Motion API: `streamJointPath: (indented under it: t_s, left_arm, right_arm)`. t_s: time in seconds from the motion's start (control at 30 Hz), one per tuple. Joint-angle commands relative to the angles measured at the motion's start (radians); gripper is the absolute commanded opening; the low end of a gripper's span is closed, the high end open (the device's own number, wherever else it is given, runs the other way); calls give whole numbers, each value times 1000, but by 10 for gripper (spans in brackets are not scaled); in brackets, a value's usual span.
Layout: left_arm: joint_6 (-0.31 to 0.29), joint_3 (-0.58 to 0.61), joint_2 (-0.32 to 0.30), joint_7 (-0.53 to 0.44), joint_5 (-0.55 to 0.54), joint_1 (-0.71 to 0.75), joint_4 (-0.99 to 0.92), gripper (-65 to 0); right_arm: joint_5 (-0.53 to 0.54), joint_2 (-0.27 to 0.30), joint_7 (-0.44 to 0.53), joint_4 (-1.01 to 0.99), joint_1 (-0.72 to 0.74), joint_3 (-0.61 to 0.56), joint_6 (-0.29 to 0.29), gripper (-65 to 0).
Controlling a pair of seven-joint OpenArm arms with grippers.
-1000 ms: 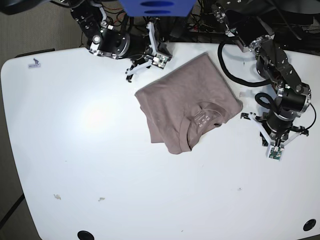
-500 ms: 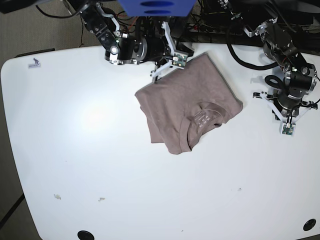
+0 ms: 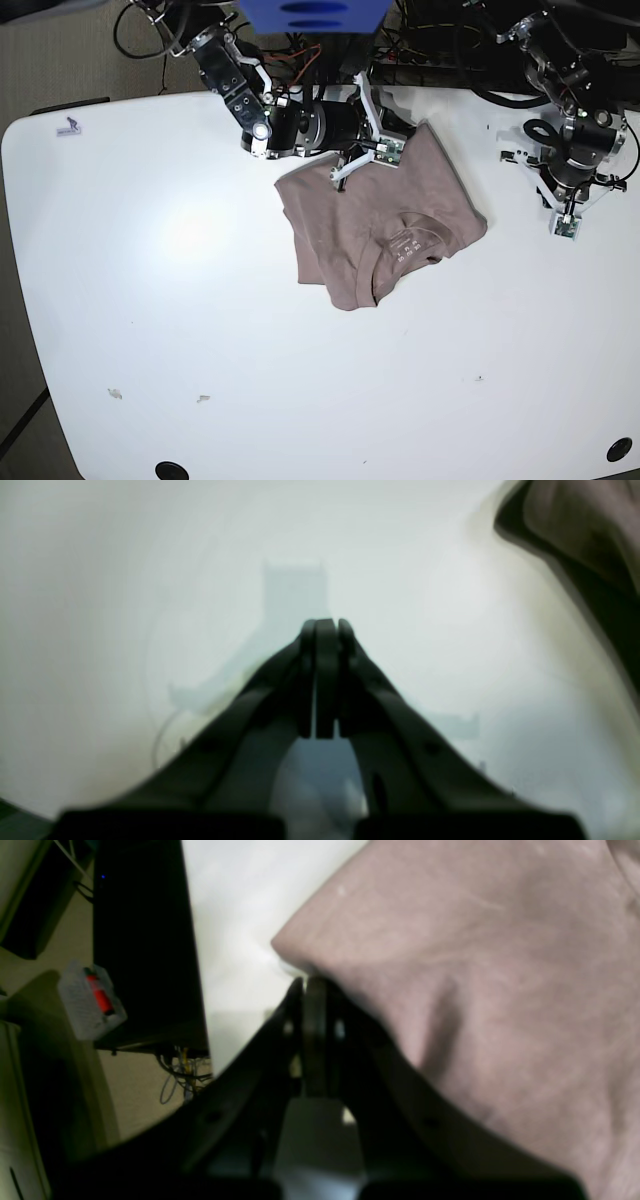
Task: Fold the T-shirt properly
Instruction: 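Lower the right gripper onto the shirt's collar edge and pinch it, then drag the shirt edge with the right gripper to straighten the rectangle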
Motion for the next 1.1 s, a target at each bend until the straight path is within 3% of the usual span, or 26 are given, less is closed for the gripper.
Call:
streamJointPath:
  t_s: [0.0,0.2,0.5,1.07]
  left_arm:
    - [2,-1,-5,-67,-7,20,15,-650]
    - [2,-1,-5,-92,-7,45,15,-650]
    - [2,-1,-5,-95,-5,68,15,-650]
    - [2,-1,11,-90,-4,85,15,-650]
  right_arm:
    - [-64,3,-51,-25,69,6,-22,-650]
    - [-64,-14,-49,-70,130,41,-22,-650]
    - [-64,-118,-16,-151,202,70,-22,-650]
    - [-64,-123,93,-348,291,134,-22,-650]
